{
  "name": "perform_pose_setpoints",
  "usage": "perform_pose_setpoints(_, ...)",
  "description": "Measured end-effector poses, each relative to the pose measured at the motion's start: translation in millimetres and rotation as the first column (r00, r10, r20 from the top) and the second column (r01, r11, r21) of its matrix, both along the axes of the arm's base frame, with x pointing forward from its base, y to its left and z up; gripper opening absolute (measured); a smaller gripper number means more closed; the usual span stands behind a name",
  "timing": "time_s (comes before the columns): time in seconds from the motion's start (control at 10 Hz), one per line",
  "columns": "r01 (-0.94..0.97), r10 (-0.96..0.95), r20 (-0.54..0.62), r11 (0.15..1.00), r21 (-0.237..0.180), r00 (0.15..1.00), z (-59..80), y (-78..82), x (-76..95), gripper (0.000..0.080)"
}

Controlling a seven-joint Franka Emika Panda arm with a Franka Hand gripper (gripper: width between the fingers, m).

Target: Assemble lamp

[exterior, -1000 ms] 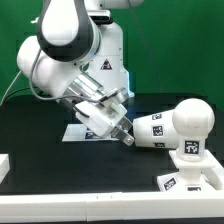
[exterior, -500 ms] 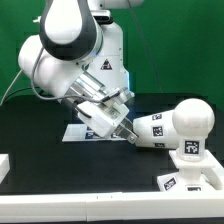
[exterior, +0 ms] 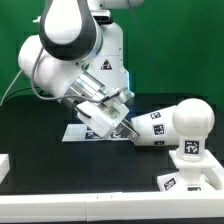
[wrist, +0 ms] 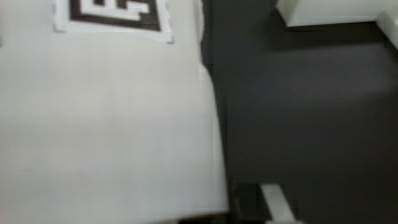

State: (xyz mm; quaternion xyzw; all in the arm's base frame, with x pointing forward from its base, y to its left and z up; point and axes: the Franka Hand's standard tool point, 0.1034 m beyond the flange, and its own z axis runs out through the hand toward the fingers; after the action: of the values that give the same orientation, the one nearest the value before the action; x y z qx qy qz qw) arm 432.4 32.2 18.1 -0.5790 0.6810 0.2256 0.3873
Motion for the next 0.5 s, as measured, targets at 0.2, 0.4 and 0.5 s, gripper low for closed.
perform_pose_setpoints(0.2,-0.033,0.033,0.012,0.999,-0.017,0.999,8.4,-7.7,3.9,0.0043)
perform_pose_setpoints(0.4,-0.133,0.139,0.071,0.988,-0.076,0.988,40.9,-24.8,17.7,0.0043)
perform_pose_setpoints(0.5,-0.158,0.170,0.091,0.979,-0.125,0.981,57.5,-32.9,26.5,0.0043)
